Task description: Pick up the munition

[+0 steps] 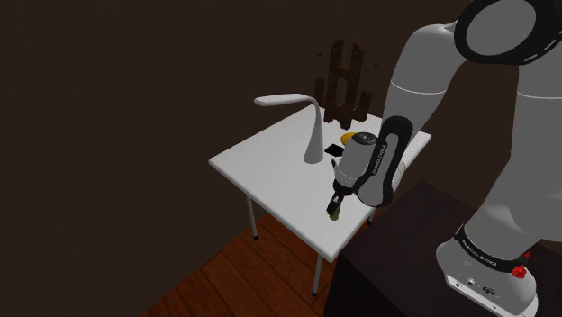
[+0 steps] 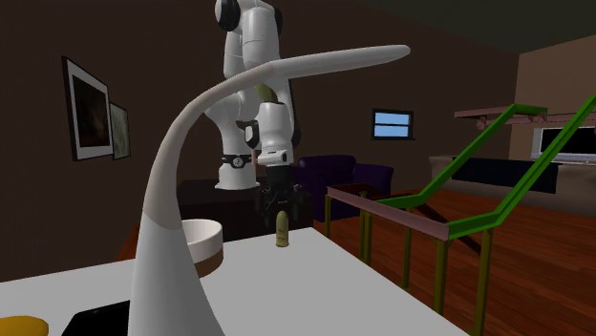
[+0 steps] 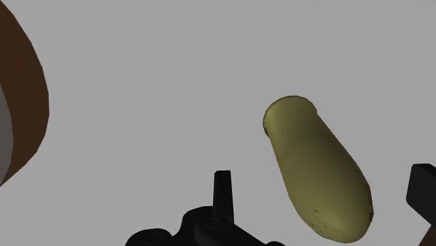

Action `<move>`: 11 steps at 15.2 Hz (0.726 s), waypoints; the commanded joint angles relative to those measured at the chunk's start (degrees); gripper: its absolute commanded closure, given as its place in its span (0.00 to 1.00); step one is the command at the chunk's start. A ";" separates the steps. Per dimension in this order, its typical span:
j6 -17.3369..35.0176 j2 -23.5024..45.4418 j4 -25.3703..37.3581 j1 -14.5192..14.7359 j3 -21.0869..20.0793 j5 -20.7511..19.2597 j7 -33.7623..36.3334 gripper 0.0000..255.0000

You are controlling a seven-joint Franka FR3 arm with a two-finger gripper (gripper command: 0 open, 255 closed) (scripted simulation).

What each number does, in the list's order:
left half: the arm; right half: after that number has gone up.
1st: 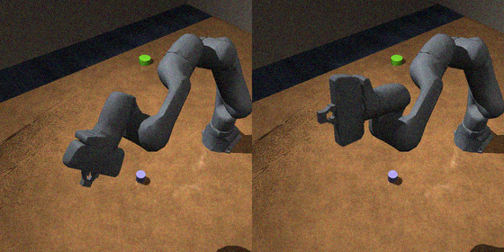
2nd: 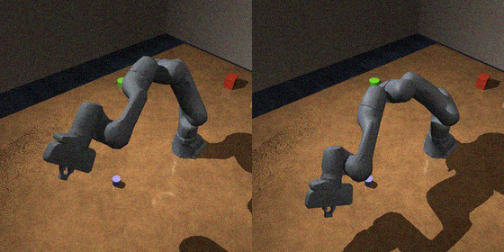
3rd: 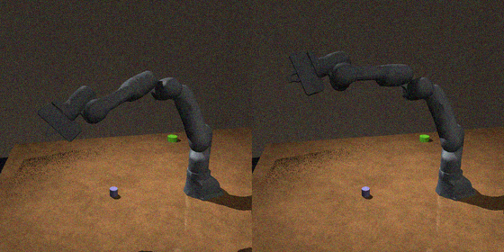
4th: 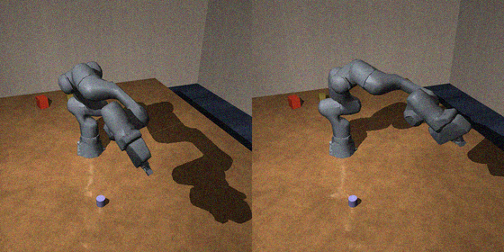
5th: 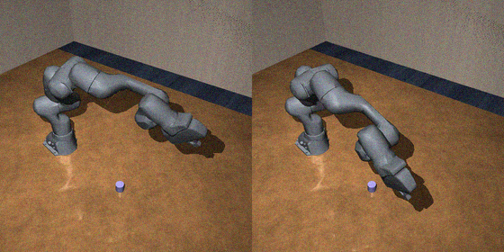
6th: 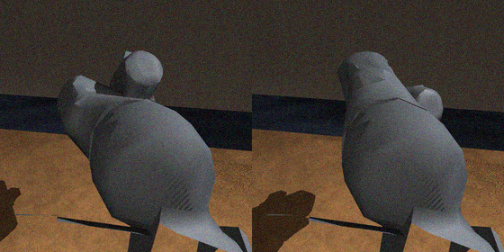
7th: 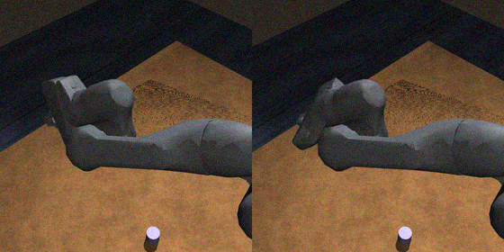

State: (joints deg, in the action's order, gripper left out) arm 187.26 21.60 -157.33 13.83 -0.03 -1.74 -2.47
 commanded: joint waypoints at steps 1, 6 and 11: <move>0.28 0.40 0.14 0.06 0.04 0.02 0.01 1.00; 0.30 0.40 0.12 0.09 0.04 0.03 0.02 1.00; -0.45 -0.72 -0.25 0.03 -0.01 0.00 0.04 1.00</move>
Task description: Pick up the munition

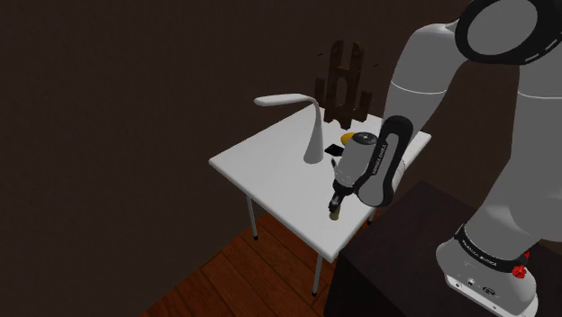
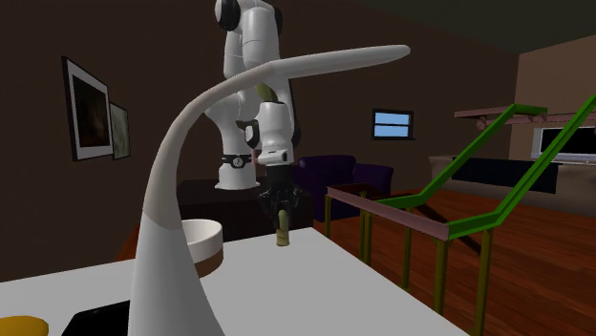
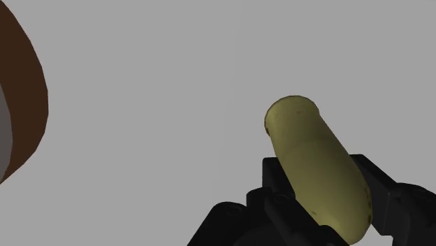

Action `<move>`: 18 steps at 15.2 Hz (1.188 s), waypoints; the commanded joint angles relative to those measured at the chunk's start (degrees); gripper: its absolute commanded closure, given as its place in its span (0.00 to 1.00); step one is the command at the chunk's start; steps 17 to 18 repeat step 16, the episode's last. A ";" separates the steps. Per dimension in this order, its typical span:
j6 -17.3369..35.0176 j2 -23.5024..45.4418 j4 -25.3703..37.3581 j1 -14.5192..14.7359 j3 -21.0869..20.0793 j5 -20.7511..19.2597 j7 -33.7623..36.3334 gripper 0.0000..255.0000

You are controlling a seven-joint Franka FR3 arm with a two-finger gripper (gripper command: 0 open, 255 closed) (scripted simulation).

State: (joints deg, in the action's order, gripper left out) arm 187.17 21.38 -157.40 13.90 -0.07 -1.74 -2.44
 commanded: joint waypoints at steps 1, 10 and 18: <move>-1.20 -1.69 -0.52 -0.13 -0.05 -0.01 0.02 1.00; -9.43 -12.40 -3.02 -1.69 -1.68 0.34 -0.30 1.00; -13.57 -17.26 -3.73 -2.33 -2.62 1.56 -1.20 1.00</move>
